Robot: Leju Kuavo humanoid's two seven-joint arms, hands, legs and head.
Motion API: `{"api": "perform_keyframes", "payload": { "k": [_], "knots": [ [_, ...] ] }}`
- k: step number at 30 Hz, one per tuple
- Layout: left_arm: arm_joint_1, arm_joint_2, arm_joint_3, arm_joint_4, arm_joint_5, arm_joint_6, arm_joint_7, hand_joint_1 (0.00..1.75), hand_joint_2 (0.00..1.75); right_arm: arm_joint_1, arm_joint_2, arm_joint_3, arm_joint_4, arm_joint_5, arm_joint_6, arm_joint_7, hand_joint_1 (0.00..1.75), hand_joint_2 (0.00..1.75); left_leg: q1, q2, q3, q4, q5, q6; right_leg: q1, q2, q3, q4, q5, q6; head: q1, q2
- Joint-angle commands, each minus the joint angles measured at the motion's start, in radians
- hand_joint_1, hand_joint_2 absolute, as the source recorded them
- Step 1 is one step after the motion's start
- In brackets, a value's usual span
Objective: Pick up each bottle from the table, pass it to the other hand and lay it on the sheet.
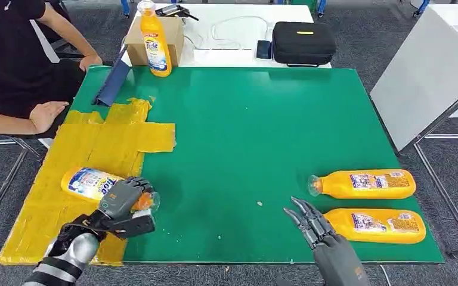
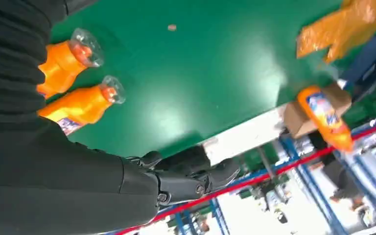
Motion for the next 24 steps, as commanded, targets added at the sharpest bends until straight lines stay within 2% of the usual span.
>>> {"api": "perform_keyframes", "payload": {
  "k": [1, 6, 12, 14, 16, 20, 21, 24],
  "knots": [
    [-0.012, 0.054, -0.068, 0.127, 0.133, -0.086, -0.015, 0.0, 0.0, 0.02, 0.064, -0.198, 0.151, -0.022, 0.041, -0.077, 0.0, 1.75, 0.001, 0.001, 0.01, -0.001, -0.003, -0.001, 0.001, -0.002, 0.007, -0.002, -0.003, -0.002, 0.002, 0.0],
    [0.014, 0.069, -0.043, 0.091, 0.187, -0.105, -0.016, 0.0, 0.0, 0.049, 0.048, -0.225, 0.138, -0.033, 0.057, -0.077, 0.0, 1.75, 0.0, 0.006, 0.013, -0.001, -0.008, -0.001, 0.001, 0.002, 0.02, -0.002, -0.004, -0.002, 0.001, 0.0],
    [0.015, 0.067, -0.044, 0.087, 0.189, -0.106, -0.015, 0.0, 0.0, 0.049, 0.052, -0.222, 0.135, -0.033, 0.057, -0.077, 0.0, 1.75, -0.001, 0.006, 0.011, 0.0, -0.007, -0.001, 0.0, 0.001, 0.017, -0.001, -0.004, -0.002, 0.001, 0.0],
    [0.023, 0.077, -0.021, 0.077, 0.243, -0.127, -0.02, 0.0, 0.0, 0.079, -0.03, -0.234, 0.123, -0.042, 0.082, -0.053, 0.0, 1.75, -0.001, 0.007, 0.011, 0.0, -0.008, 0.0, 0.0, 0.001, 0.017, -0.001, -0.004, -0.002, 0.001, 0.0],
    [0.046, 0.096, 0.015, 0.052, 0.327, -0.175, -0.04, 0.0, 0.0, 0.115, -0.076, -0.277, 0.118, -0.054, 0.071, -0.044, 0.0, 1.75, -0.001, 0.008, 0.012, 0.0, -0.009, -0.001, 0.0, 0.002, 0.018, 0.0, -0.005, -0.002, 0.001, 0.0],
    [0.096, 0.122, 0.066, -0.011, 0.412, -0.222, -0.053, 0.0, 0.0, 0.156, -0.088, -0.355, 0.123, -0.094, 0.069, -0.036, 0.0, 1.75, -0.001, 0.008, 0.01, 0.0, -0.008, 0.0, 0.0, 0.002, 0.016, 0.0, -0.004, -0.002, 0.001, 0.0],
    [0.105, 0.115, 0.082, -0.023, 0.439, -0.235, -0.054, 0.0, 0.0, 0.167, -0.093, -0.366, 0.12, -0.093, 0.072, -0.034, 0.0, 1.75, -0.001, 0.011, 0.012, 0.001, -0.01, -0.001, 0.001, 0.005, 0.018, 0.0, -0.005, -0.002, 0.001, 0.0],
    [0.13, 0.084, 0.153, -0.064, 0.593, -0.324, -0.047, 0.0, 0.0, 0.213, -0.126, -0.403, 0.101, -0.085, 0.088, -0.023, 0.0, 1.75, -0.001, 0.01, 0.012, 0.001, -0.01, -0.001, 0.001, 0.004, 0.018, 0.0, -0.006, -0.002, 0.001, 0.0]
  ]
}}
